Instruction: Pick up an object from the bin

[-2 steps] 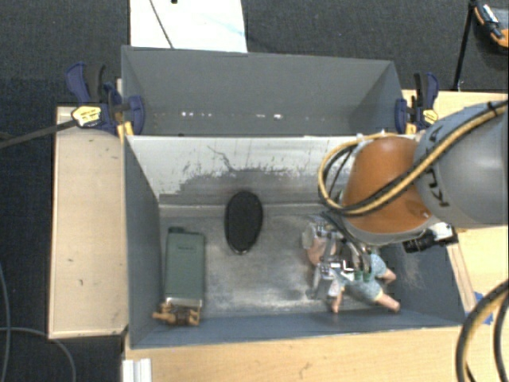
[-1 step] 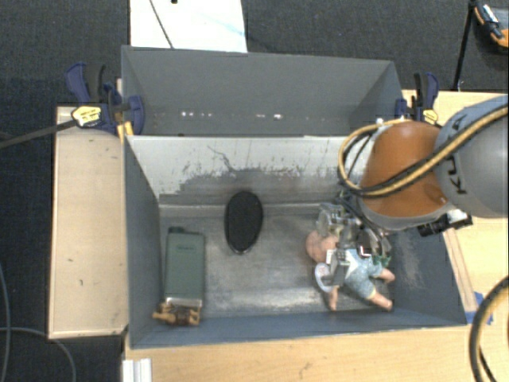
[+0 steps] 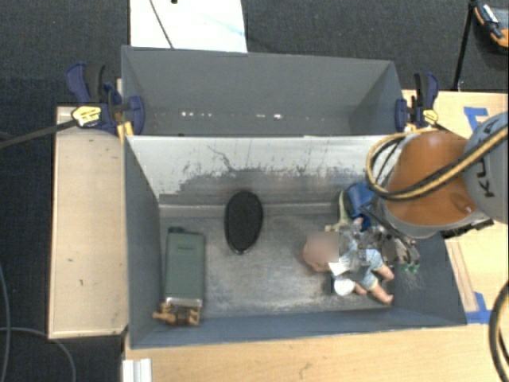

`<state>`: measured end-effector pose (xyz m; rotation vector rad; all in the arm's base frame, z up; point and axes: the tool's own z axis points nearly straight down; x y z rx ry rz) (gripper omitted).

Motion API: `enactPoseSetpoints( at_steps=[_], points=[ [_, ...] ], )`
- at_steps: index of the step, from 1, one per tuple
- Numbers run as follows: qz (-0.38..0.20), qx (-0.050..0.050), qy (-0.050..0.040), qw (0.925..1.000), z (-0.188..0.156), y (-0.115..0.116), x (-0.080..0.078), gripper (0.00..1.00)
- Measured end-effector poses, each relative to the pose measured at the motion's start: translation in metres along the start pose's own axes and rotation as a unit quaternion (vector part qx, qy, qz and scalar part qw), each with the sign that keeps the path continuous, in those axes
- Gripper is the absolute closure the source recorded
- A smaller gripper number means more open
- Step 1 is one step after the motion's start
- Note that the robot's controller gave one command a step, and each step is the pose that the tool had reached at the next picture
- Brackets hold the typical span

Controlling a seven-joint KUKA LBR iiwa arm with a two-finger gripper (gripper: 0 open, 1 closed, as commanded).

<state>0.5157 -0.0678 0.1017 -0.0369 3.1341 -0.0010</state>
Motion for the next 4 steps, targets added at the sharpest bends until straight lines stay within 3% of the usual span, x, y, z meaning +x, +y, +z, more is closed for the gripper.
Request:
enactPoseSetpoints(
  at_steps=[1,2,3,4],
  points=[
    [0.0,0.0,0.0001,1.0,0.0,0.0,0.0,1.0],
    [-0.004,-0.002,0.0064,1.0,-0.047,-0.011,-0.001,1.0],
    [-0.004,0.0,-0.0025,1.0,-0.026,0.013,0.0,1.0],
    [-0.016,-0.002,0.009,0.9998,-0.045,-0.001,0.004,1.0]
  ],
)
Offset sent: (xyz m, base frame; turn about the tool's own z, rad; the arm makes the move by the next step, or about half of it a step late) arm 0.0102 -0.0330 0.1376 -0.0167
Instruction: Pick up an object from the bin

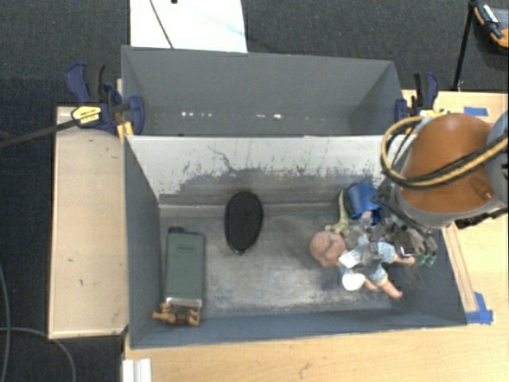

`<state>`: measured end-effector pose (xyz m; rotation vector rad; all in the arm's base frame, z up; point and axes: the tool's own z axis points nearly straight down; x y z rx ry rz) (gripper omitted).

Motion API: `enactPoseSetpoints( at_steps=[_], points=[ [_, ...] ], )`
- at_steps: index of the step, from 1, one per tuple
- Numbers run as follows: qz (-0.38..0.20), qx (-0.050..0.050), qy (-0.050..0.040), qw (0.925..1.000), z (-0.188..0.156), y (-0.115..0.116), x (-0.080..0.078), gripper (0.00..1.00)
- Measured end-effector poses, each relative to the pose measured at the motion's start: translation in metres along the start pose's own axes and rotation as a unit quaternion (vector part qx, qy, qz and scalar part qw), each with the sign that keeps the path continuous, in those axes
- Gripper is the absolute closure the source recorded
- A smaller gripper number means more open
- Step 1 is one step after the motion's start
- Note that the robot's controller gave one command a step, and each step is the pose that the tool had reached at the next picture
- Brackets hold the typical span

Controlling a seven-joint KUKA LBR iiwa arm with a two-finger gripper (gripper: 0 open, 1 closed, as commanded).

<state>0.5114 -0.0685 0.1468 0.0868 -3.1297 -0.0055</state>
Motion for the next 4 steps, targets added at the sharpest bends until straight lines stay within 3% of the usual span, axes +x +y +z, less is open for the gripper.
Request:
enactPoseSetpoints(
  at_steps=[1,2,3,4],
  points=[
    [-0.001,0.003,-0.0122,0.9999,0.022,0.006,-0.016,1.0],
    [-0.011,0.0,0.0002,0.9999,0.007,0.005,0.004,1.0],
    [-0.006,0.001,-0.0031,1.0,-0.063,0.017,0.014,1.0],
    [-0.006,0.001,-0.004,1.0,-0.077,0.019,0.015,1.0]
  ],
)
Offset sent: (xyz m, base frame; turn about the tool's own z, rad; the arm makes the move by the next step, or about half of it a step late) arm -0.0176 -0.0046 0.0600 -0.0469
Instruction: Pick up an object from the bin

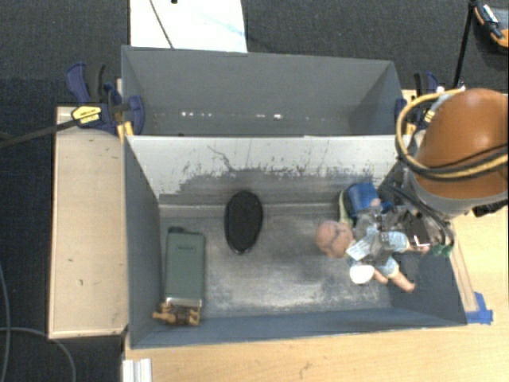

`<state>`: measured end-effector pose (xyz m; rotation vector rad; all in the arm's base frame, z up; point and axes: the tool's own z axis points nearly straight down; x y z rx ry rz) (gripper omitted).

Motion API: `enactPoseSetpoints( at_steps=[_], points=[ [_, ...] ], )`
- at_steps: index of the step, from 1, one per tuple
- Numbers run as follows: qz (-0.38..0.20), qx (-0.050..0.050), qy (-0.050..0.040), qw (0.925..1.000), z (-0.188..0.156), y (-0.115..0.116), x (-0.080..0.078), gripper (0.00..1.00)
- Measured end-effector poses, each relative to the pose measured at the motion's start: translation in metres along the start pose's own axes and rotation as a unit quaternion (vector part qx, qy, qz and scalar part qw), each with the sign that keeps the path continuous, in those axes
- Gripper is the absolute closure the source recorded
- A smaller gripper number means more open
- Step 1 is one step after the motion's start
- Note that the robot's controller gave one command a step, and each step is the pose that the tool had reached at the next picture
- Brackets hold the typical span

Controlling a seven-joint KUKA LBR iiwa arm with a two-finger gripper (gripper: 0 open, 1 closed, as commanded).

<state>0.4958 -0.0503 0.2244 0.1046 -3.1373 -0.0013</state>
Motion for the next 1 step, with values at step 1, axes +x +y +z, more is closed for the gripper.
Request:
enactPoseSetpoints(
  at_steps=[1],
  points=[
    [-0.04,0.0,0.0008,0.9992,-0.035,0.0031,-0.018,1.0]
  ],
)
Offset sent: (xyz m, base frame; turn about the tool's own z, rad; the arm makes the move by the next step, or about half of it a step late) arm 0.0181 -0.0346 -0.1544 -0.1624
